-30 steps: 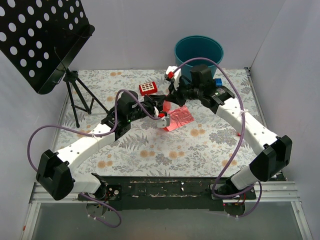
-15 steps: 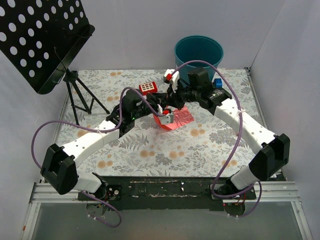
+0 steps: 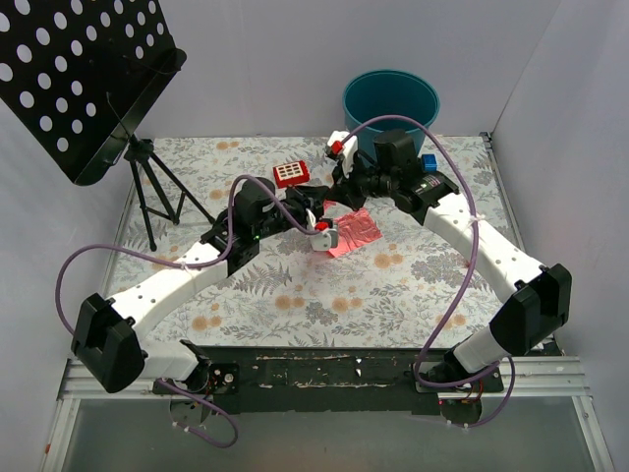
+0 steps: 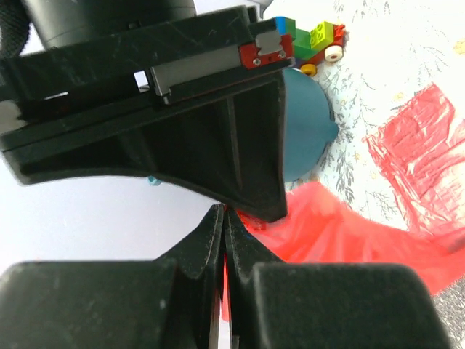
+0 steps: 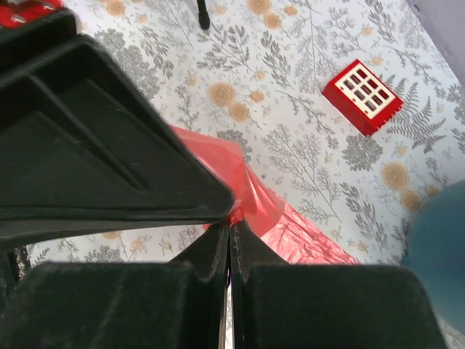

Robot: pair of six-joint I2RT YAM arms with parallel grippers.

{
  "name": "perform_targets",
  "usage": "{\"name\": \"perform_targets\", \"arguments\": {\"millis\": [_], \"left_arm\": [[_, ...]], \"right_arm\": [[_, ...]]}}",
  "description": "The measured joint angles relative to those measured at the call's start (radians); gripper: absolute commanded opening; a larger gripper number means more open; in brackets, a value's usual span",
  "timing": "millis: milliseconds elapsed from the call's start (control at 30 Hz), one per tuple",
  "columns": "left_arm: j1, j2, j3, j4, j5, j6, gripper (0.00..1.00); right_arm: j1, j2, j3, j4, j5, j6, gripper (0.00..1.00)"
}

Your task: Put the trash bags into the trash bin

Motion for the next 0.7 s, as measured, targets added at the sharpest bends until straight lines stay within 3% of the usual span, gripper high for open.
{"name": "perform_targets", "arguments": {"millis": [200, 433, 700], "left_arm": [[0.003, 0.067, 0.019, 0.0, -0.065, 0.006, 0.0], [0.002, 0.01, -0.021, -0.033, -0.044, 0.02, 0.0], [0.001, 0.034, 0.006, 0.063, -0.038, -0.002, 0.0]], "right_arm": [[0.012, -0.003, 0.003, -0.009, -0.033, 0.018, 0.01], [0.012, -0.006, 0.011, -0.014, -0.007, -0.002, 0.01], [0.019, -0.008, -0.037, -0.003, -0.01, -0.023, 0.01]]}}
